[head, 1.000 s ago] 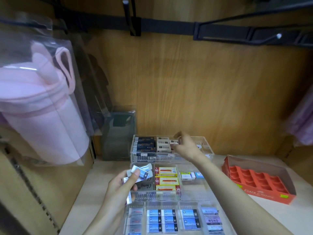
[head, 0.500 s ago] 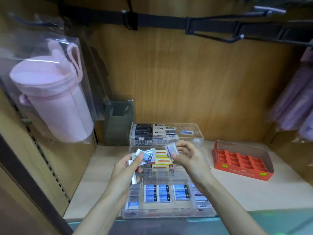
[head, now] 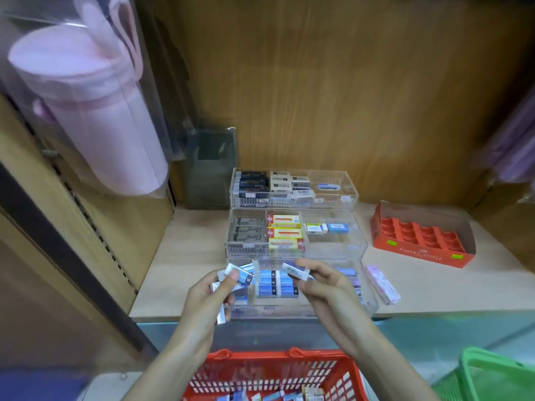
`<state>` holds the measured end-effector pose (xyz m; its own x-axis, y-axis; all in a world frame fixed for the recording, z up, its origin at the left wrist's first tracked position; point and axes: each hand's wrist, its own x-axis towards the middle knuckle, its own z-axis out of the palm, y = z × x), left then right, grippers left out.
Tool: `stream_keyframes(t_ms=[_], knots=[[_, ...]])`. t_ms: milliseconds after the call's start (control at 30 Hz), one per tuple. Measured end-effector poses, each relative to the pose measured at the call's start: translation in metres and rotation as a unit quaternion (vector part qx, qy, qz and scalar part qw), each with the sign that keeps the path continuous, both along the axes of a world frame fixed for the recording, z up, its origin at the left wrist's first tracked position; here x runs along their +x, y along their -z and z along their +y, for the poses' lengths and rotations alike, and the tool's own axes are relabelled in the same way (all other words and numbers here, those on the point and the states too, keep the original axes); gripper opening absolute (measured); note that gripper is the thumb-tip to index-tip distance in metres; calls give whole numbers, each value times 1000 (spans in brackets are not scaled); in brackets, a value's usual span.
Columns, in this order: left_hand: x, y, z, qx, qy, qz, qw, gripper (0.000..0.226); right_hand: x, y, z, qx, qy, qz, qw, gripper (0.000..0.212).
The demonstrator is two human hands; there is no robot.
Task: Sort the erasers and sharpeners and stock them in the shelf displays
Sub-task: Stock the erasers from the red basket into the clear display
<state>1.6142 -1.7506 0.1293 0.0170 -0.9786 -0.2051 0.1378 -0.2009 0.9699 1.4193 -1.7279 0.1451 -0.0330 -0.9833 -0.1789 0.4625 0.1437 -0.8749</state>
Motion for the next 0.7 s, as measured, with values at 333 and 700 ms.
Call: stream_keyframes(t_ms=[333, 700], knots=[[0, -7, 0, -7, -13, 36, 999, 17, 2, 2, 0, -54, 38, 199, 978, 45], [-1, 2, -6, 21, -36, 25, 999, 16, -16, 24, -6, 127, 175, 107, 971, 23]])
